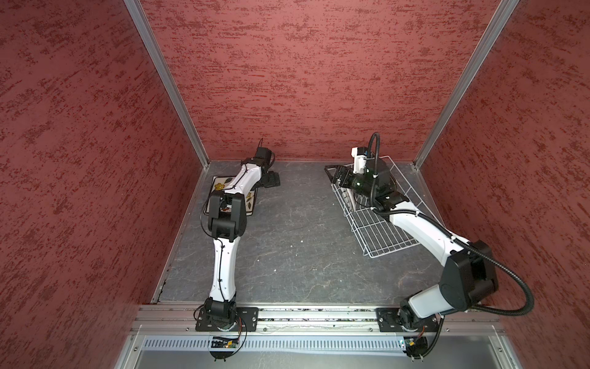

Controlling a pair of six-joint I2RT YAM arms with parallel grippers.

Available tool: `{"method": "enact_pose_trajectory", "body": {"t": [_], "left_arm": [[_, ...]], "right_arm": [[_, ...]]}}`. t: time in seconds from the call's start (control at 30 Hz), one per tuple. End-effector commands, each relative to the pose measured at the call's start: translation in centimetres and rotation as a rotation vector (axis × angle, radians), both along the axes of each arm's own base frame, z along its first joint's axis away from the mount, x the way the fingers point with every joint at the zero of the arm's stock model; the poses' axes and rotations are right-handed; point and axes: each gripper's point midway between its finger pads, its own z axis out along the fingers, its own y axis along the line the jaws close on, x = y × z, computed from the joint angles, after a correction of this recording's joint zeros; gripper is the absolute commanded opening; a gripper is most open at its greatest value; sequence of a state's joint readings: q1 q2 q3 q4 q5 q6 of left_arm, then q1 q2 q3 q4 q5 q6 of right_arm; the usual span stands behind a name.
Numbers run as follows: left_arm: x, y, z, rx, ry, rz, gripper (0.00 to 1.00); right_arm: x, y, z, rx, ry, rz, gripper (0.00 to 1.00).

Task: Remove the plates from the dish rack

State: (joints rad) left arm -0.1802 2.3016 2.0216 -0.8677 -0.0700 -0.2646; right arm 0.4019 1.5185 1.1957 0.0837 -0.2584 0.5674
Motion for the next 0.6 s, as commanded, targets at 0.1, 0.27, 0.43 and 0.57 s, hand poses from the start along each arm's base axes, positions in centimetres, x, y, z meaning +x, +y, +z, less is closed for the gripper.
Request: {"method": "enact_pose_trajectory", "body": {"t": [0.1, 0.27, 0.43, 0.57], "left_arm": [[-0.6, -3.5, 7.1, -0.121, -0.145, -0.062, 0.99], [-2.4, -4.3, 10.1, -0.219, -0.243, -0.078, 1.0], [-4.9, -6.4, 12.6, -0.309, -0.316, -0.099, 0.99], [-7.6, -8.9, 13.8, -0.289, -0.374, -0.161, 0.99]], "right_arm": [[-0.2, -1.4, 1.5, -0.059, -0.044, -0.039, 0.99], [-0.3, -2.9, 1.2, -0.157, -0.034, -0.093, 0.99], [-1.4, -4.6, 1.9, -0.244, -0.031, -0.136, 0.99], [-2.3, -6.2, 1.4, -0.315, -0.019, -0.179, 0.99]]}}
